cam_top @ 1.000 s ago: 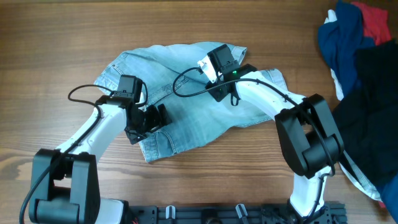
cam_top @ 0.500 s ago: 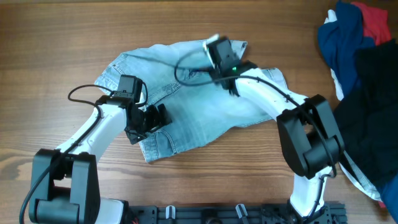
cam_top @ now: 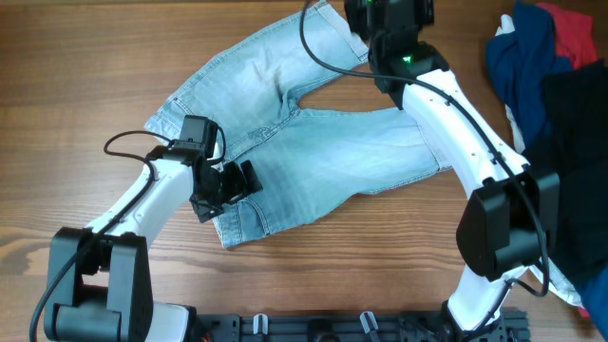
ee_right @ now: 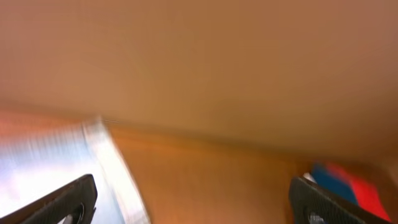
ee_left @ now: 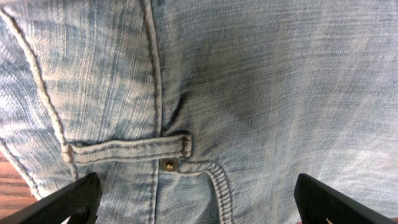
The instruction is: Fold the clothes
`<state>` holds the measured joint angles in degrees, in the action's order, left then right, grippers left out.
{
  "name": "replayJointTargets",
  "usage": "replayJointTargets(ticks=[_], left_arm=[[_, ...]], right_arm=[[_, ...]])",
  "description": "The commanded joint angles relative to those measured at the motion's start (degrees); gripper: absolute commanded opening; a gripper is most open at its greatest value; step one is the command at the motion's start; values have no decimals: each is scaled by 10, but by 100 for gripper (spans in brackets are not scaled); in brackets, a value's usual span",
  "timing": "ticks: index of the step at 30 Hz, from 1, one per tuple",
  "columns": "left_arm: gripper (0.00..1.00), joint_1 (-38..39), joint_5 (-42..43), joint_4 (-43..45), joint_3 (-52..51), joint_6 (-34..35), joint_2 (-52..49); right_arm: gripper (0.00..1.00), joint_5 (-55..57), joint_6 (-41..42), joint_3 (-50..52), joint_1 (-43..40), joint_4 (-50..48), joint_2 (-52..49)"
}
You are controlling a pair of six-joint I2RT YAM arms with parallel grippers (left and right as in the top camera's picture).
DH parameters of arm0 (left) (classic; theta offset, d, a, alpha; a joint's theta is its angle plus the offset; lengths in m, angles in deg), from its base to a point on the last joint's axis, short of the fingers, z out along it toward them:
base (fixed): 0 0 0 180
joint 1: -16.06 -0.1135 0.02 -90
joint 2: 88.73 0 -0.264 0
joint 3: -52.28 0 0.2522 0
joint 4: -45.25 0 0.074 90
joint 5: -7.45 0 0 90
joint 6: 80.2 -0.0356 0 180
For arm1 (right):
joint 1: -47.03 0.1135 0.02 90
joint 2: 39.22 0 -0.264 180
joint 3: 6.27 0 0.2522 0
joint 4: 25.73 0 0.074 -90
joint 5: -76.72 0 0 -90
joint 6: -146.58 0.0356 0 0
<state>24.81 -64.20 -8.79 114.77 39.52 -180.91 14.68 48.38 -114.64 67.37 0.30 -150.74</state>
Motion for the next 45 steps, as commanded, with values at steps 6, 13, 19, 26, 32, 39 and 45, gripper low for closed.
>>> replayJointTargets(ticks=[6, 13, 19, 26, 32, 39, 45], left_arm=[[100, 2, 6, 14, -7, 8, 5], [96, 2, 24, 34, -7, 8, 5], [84, 4, 52, 32, -7, 8, 6], [78, 10, 78, 58, -7, 8, 6], [77, 46, -24, 63, -7, -9, 2], [82, 65, -68, 37, -8, -3, -32], [83, 16, -154, -15, -8, 23, -42]], right_arm=[[99, -48, 55, 5, -3, 281, -11], [100, -45, 104, 5, -3, 336, -8], [100, -45, 121, 5, -3, 346, 25], [100, -45, 121, 5, -3, 351, 72], [99, -62, 129, 5, -3, 351, 100], [99, -75, 129, 5, -3, 358, 132], [100, -75, 143, 5, -3, 375, 141]])
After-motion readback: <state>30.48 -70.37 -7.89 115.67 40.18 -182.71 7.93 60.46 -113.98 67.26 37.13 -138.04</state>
